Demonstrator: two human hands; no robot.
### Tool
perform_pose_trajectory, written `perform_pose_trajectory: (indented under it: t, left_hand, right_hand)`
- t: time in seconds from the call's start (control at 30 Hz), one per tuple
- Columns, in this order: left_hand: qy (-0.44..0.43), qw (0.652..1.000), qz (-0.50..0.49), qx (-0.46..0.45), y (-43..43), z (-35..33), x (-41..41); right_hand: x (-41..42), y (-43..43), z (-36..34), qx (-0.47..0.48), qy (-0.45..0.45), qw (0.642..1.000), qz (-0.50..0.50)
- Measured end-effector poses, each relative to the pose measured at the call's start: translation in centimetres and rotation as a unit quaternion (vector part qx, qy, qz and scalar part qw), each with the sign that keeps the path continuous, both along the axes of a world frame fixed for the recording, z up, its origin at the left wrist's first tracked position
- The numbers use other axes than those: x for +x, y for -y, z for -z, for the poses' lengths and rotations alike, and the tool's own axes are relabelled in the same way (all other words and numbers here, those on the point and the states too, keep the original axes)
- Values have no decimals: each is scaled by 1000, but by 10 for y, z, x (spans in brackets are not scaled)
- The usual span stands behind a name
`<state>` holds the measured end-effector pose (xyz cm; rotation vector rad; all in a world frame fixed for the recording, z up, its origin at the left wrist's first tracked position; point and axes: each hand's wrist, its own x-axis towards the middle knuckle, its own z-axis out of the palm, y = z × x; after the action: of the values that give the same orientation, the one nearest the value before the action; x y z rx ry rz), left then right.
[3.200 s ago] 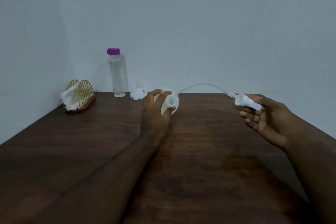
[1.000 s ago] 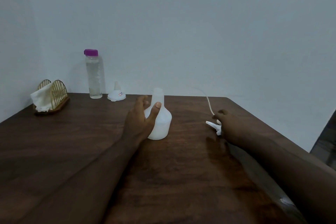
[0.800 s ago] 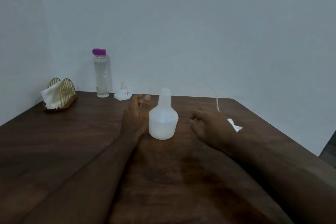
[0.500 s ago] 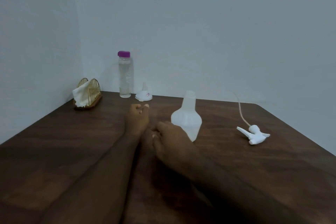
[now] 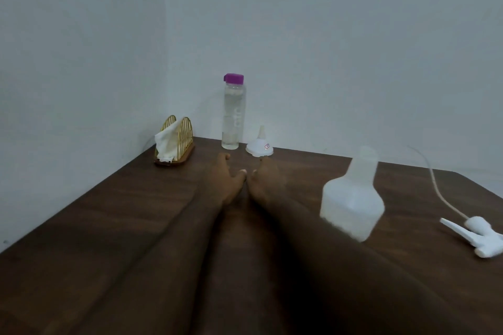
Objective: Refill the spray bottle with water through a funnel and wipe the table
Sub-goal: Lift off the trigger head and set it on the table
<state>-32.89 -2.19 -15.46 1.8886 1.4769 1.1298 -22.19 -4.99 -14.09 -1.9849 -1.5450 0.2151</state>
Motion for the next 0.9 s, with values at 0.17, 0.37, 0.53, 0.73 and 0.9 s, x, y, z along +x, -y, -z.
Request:
perform_pose_trajectory:
  t: [0.17,0.37,0.53,0.73,0.9]
  left_hand:
    - [-31,999,-5,12,-31,-2,2]
    - [-47,999,-9,7,-64,-4,7]
    - [-36,999,7,11,-78,-2,7]
    - [-46,999,14,17,-81,-1,10]
    - [-54,998,23,22,-75,-4,9]
  right_hand:
    - [11,-63,7,63,-106,992,36]
    - [30,-129,20,59,-17,992,110]
    - [41,-162,22,29,-16,990,134]
    - [51,-166,17,-8,35,993,114]
    - [43,-150,10,-27,10,996,82]
